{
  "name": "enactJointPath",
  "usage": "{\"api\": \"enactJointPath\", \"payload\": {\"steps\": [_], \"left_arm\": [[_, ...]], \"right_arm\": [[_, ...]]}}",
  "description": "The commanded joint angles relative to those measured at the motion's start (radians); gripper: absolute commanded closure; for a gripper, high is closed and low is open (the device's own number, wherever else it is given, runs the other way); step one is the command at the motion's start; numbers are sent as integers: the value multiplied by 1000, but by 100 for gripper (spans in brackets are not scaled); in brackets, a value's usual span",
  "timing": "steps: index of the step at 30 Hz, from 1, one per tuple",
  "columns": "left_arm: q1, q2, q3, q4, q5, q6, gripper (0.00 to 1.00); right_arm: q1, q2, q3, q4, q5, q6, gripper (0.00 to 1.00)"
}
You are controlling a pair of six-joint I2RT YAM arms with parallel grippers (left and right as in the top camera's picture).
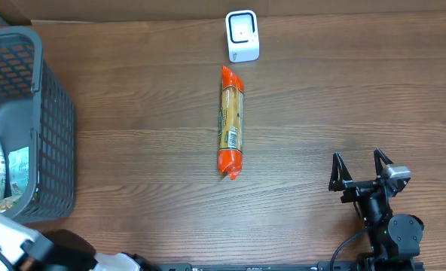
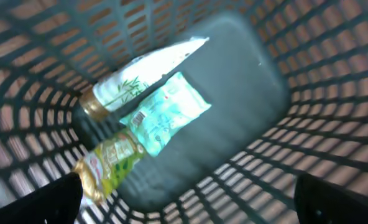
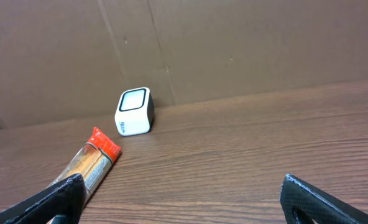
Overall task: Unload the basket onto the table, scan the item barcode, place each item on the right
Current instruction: 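Reach the left gripper into the basket and grasp the mint-green packet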
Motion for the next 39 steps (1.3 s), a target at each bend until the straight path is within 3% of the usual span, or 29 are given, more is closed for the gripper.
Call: {"api": "enactJointPath", "payload": {"steps": [1,7,15,19,23,27,35,37,39], "left_arm": [[0,92,6,-13,1,211,0],[-10,240,6,-50,1,268,13],[-55,416,6,-42,-23,305,16],[-68,496,6,-40,-61,305,22],[-68,530,1,-17,-90,301,21],[-75,531,-56,51,-125,293,11],[-114,531,-238,215,-229,276,12],[-116,531,-277,253,-247,267,16],[-116,531,-298,273,-246,267,30]], "right_arm": [[5,-12,-11,5,13,3,0],[5,-12,-10,5,13,3,0],[5,-12,-11,5,13,4,0],[5,-12,-11,5,13,3,0],[5,-12,-11,5,13,4,0],[5,-12,-11,5,13,4,0],[5,-12,-11,5,13,3,0],[5,-12,-11,5,13,3,0],[5,-12,-11,5,13,4,0]]}}
